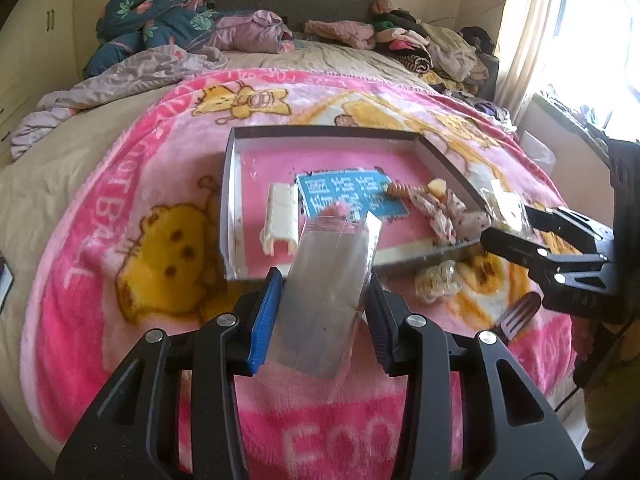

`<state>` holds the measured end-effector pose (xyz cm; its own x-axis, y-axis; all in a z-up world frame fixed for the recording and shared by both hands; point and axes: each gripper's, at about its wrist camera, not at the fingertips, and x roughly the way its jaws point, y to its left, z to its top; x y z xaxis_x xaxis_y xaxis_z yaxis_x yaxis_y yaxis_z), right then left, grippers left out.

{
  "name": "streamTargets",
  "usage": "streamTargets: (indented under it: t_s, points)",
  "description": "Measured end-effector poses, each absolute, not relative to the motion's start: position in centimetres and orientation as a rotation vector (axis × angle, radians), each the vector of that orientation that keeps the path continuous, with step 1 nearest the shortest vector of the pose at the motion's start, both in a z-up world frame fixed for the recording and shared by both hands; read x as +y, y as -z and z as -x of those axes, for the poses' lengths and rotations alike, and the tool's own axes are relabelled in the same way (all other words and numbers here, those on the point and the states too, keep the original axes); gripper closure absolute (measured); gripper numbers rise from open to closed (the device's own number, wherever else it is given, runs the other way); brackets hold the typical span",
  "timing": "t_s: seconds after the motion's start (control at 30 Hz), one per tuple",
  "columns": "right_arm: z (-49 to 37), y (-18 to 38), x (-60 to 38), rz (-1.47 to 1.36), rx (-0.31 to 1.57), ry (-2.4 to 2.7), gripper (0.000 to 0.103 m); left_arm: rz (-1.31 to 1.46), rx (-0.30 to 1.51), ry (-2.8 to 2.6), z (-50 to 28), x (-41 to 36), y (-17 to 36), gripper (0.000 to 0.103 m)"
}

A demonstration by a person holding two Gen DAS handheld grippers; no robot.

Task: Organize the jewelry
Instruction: 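Carry both items into the grey box and open left tool while right tool releases the bangles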

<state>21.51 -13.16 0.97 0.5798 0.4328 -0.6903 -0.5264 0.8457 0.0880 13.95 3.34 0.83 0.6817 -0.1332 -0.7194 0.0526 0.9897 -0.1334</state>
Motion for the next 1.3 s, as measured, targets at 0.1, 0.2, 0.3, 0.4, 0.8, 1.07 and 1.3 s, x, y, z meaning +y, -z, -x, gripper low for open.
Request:
streamTargets:
  t_s: [0.1, 0.2, 0.3, 0.4, 0.8, 1.07, 1.3]
  points:
    - [-22.0, -1.3, -13.2, 0.126, 0.76, -0.56, 0.032, 0.107, 0.807, 0.104, -14.7, 3.5, -1.4, 0.071]
    - [-22.4, -1.6, -13.3, 0.122, 0.751, -0.554, 0.032, 0.112, 0.804, 0.104, -15.5, 3.7, -1.7, 0.071]
    - [-22.9, -1.9, -13.6, 0.117, 0.744, -0.546, 0.032, 0.116, 0.805, 0.104, -16.0, 3.6, -1.8, 0.071]
    - [-23.4, -2.1, -13.9, 0.112, 0.739, -0.535, 0.032, 0.12, 0.805, 0.103, -16.7, 3.6, -1.9, 0.071]
    - [-25.2, -2.3, -15.2, 0.093, 0.734, -0.488, 0.032, 0.108, 0.819, 0.124, -20.5, 2.2, -1.9, 0.07]
    - [-26.6, -2.2, -15.7, 0.078, 0.733, -0.465, 0.032, 0.092, 0.841, 0.124, -23.3, 1.2, -1.3, 0.07]
    - [-27.7, -1.5, -15.9, 0.085, 0.749, -0.449, 0.032, 0.075, 0.875, 0.122, -25.6, 0.6, 0.0, 0.07]
